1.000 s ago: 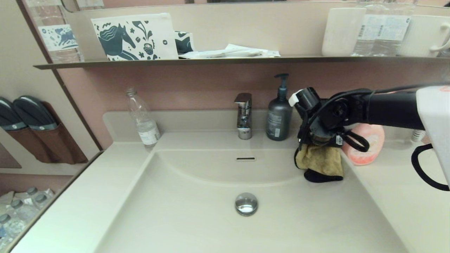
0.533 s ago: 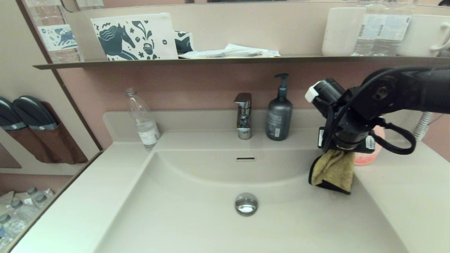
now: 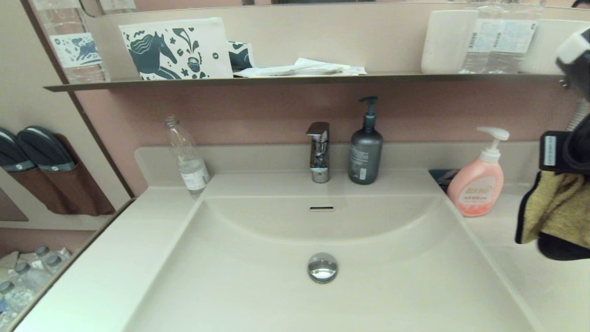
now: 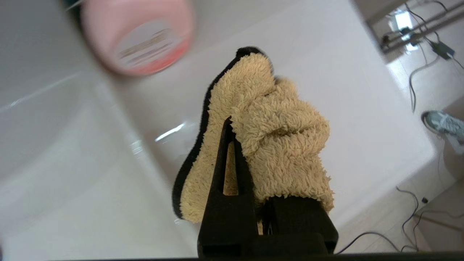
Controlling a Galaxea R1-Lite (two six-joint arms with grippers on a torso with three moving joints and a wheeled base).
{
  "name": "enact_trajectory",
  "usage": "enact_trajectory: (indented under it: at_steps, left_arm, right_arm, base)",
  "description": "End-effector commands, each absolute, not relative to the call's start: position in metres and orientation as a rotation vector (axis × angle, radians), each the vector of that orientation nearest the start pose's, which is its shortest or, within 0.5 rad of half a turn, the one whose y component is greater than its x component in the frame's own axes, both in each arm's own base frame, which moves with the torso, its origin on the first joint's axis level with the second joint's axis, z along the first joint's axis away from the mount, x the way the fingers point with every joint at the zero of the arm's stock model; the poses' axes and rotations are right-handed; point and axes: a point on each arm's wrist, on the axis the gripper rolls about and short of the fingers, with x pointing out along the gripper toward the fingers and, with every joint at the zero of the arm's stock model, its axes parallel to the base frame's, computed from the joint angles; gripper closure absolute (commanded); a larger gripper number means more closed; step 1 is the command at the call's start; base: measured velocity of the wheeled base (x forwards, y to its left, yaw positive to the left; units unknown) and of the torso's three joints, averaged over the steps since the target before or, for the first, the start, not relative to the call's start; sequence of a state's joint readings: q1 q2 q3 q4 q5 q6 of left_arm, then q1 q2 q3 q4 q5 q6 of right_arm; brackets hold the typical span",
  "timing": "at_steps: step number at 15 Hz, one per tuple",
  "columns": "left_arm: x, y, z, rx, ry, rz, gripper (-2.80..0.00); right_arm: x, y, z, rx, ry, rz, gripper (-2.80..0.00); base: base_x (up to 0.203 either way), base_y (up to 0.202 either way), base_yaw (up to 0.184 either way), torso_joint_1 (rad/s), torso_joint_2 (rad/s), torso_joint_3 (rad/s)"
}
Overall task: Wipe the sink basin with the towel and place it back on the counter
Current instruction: Wipe the sink
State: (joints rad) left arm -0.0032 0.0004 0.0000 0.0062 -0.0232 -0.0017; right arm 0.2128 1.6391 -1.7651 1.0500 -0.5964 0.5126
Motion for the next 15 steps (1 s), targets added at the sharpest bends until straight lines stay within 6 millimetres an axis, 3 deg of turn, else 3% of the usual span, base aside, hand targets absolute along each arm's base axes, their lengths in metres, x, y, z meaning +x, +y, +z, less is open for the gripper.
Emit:
enact_trajectory:
  at_steps: [1, 3, 6, 12, 15]
  left_arm:
    - [-0.023, 0.0, 0.075, -0.002, 0.006, -0.026, 0.0]
    - [-0.023, 0.0, 0.075, -0.002, 0.006, -0.026, 0.0]
    - [-0.023, 0.0, 0.075, -0.002, 0.006, -0.026, 0.0]
    - [-0.023, 0.0, 0.075, -0.002, 0.006, -0.026, 0.0]
    - [-0.023, 0.0, 0.075, -0.002, 0.006, -0.026, 0.0]
  right_arm:
    - [0.22, 0.01, 0.334, 0.16, 0.685, -0.621, 0.0]
    - [0.22, -0.01, 0.333, 0.198, 0.706, -0.643, 0.0]
    - [0.232, -0.015, 0.324, 0.237, 0.695, -0.608, 0.0]
    - [0.273, -0.02, 0.269, 0.287, 0.658, -0.455, 0.0]
    - [0.286, -0.029, 0.257, 0.34, 0.664, -0.341, 0.0]
  base:
    - [0.0, 0.0, 0.0, 0.0, 0.0, 0.0]
    - [0.0, 0.0, 0.0, 0.0, 0.0, 0.0]
    - [0.0, 0.0, 0.0, 0.0, 0.0, 0.0]
    - [0.0, 0.0, 0.0, 0.0, 0.0, 0.0]
    - [0.0, 0.0, 0.0, 0.0, 0.0, 0.0]
